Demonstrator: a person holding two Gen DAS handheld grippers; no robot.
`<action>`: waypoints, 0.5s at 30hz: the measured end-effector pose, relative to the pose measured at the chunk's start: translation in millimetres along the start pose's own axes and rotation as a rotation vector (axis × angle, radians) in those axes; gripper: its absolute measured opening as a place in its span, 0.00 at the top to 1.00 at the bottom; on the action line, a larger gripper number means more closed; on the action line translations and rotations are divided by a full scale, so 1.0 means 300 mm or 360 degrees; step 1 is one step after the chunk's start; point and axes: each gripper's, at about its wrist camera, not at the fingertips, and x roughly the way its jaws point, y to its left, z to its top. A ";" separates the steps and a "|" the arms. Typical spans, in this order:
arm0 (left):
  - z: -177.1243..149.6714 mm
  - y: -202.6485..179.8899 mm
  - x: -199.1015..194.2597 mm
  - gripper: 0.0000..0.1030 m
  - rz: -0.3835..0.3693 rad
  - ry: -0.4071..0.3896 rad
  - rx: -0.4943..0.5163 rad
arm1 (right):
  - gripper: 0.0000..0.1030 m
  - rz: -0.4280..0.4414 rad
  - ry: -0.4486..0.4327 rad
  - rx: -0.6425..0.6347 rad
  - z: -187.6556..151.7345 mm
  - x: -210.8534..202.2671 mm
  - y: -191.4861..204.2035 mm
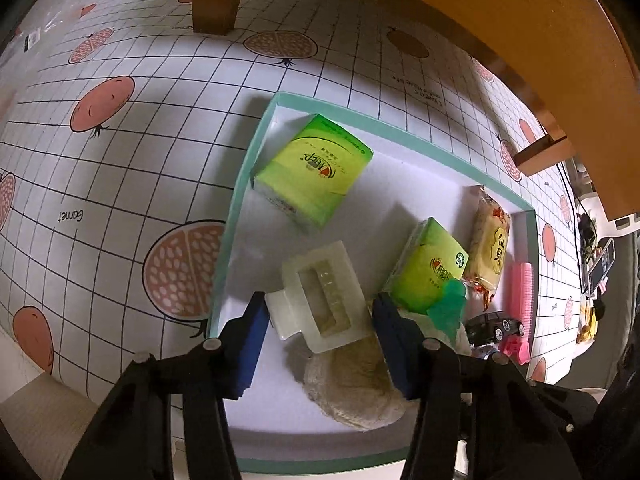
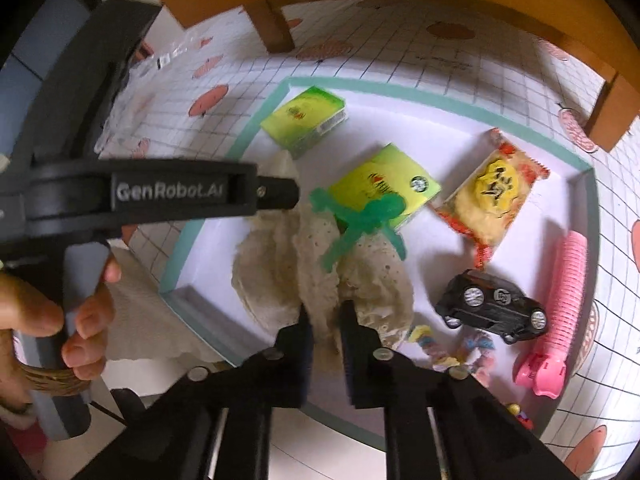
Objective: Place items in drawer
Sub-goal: 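Grasp the beige crumpled cloth with the right tool while the left tool nears the white clip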
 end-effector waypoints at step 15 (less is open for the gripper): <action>-0.005 0.033 -0.020 0.47 0.0003 -0.0006 -0.0049 | 0.96 0.0136 -0.0316 0.0223 0.057 -0.164 -0.097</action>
